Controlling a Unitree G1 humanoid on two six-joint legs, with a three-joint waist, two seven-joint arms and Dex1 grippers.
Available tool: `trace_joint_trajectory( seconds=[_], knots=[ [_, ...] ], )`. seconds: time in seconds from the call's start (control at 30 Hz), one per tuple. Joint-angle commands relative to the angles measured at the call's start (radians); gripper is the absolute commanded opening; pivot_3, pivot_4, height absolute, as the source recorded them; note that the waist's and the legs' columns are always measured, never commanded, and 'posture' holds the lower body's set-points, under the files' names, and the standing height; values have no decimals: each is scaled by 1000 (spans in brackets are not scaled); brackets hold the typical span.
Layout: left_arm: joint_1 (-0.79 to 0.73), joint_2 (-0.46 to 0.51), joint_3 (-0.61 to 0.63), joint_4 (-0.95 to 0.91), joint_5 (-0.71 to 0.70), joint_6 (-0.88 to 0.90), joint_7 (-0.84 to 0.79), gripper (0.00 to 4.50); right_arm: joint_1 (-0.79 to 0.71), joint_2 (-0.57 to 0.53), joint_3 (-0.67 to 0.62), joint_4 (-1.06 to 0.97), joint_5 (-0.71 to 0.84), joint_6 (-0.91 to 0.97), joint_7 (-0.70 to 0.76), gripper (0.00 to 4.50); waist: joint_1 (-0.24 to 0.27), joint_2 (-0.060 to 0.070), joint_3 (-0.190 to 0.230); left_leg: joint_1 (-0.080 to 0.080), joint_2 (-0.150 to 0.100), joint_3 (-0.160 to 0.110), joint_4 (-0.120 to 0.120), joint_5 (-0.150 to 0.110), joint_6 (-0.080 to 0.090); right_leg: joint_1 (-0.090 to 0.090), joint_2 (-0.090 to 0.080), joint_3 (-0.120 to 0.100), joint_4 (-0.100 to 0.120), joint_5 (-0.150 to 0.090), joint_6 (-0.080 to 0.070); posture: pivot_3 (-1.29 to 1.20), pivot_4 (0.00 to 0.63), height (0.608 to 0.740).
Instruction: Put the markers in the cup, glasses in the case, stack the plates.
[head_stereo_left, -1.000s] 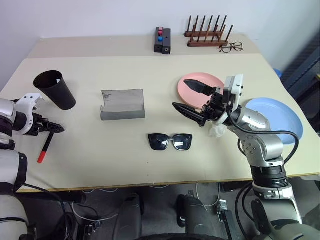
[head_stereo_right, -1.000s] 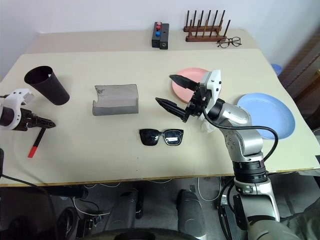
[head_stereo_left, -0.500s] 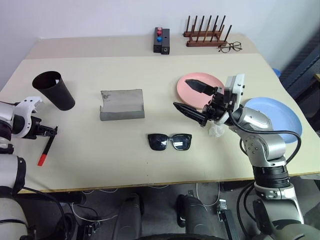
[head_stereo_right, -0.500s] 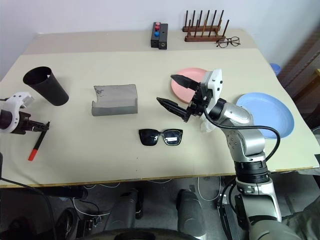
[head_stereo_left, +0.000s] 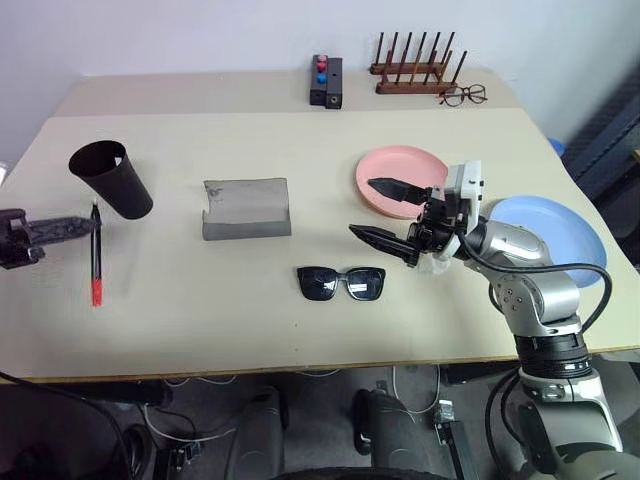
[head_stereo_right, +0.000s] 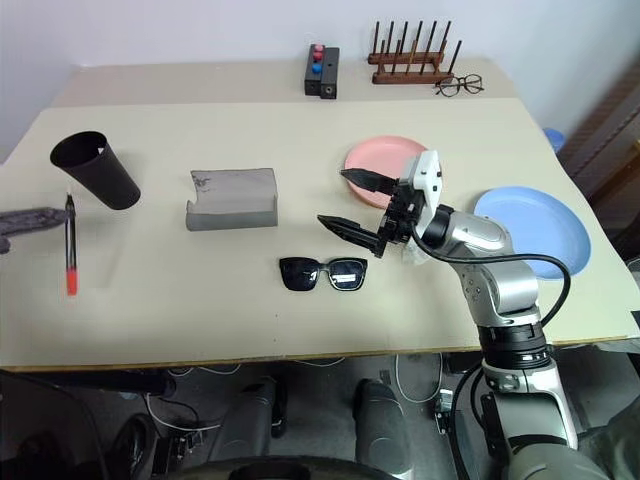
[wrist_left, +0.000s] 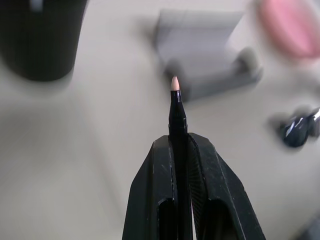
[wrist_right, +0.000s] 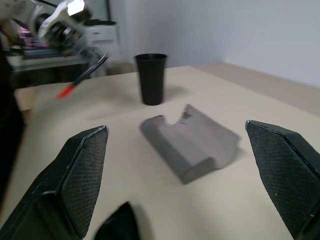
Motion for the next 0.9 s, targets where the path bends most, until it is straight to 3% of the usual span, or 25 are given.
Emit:
trace_joint_trajectory(
  seconds=[0.03, 0.2, 0.4, 0.6, 0.9],
  knots=[
    [-99, -55, 145, -39, -90, -137, 113, 27, -20, -7, -27, 0, 38, 5, 26, 4500, 3, -1, 0, 0, 0, 0, 1, 0, 0, 1, 0, 0, 0, 0, 0, 0, 150, 740],
    [-216, -103, 134, -59, -144, -240, 218, 27, -59, 20, -56, 27, 44, -35, 6, 4500, -1, -1, -1, 1, 0, 0, 1, 0, 0, 2, 0, 0, 0, 2, 3, 0, 150, 740],
    [-381, -172, 77, 24, -109, -525, 351, 27, -79, 51, -69, 41, 36, -59, -26, 4500, -2, -1, -1, 2, 0, 0, 1, 0, 0, 2, 0, 0, 1, 2, 3, 0, 150, 740],
    [-452, -246, 35, 269, -73, -835, 344, 27, -94, 75, -74, 40, 37, -69, -60, 4500, -5, -1, -1, 3, 0, 0, 1, 1, 0, 3, 0, 0, 3, 2, 3, 0, 150, 740],
    [-578, -233, -32, 686, 37, -1255, 356, 27, -52, 56, -83, -8, 40, -51, -85, 4500, -3, -2, -1, 3, 0, 0, 1, 1, 0, 3, 0, 0, 3, 2, 4, 0, 150, 740]
  ],
)
